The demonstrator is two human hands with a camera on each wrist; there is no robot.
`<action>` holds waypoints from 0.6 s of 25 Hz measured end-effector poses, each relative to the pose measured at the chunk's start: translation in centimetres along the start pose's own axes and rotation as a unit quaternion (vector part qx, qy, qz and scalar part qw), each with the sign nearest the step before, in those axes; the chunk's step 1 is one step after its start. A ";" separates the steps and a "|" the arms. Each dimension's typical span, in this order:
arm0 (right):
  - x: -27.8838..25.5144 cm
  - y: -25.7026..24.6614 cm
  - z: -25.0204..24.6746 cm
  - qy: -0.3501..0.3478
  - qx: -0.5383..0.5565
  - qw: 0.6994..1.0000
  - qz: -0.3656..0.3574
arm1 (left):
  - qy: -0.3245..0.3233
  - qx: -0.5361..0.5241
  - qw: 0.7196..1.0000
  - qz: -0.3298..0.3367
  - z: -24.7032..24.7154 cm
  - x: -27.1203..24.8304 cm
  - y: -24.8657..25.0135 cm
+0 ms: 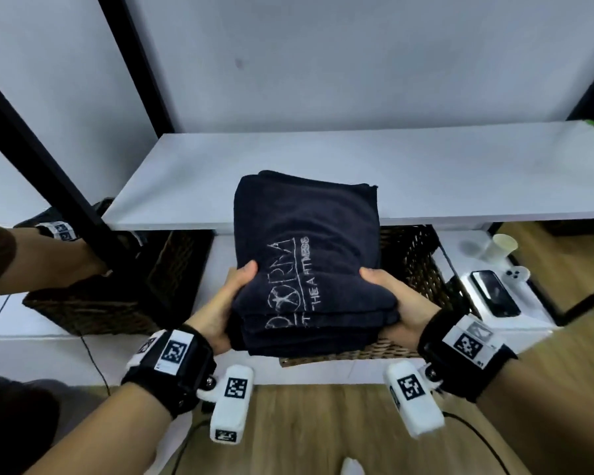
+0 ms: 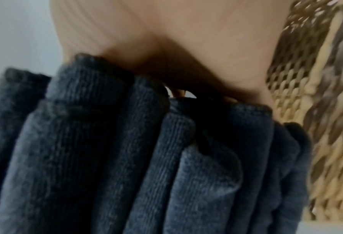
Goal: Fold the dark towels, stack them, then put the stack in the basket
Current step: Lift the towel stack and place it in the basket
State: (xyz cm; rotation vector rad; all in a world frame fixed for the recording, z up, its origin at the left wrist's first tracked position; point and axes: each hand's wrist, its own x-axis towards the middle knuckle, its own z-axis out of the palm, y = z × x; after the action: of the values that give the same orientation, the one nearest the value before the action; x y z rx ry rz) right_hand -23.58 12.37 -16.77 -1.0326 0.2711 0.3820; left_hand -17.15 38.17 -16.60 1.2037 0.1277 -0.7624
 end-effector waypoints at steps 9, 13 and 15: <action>8.7 1.3 -9.2 0.038 -0.006 0.999 -0.025 | 0.020 0.083 0.995 0.051 -0.3 12.5 -2.2; 10.9 2.3 -11.6 0.054 -0.009 0.997 0.049 | 0.035 0.090 0.994 -0.043 -0.8 15.6 -4.0; 11.5 2.2 -12.1 0.072 -0.006 0.994 0.085 | 0.035 0.083 0.991 -0.100 0.4 16.8 -4.2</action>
State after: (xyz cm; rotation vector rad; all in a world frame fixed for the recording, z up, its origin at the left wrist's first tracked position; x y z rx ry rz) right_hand -14.70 4.87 -28.95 -1.0547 0.4888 0.4636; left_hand -7.19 29.47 -27.76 1.3917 0.2500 -0.9194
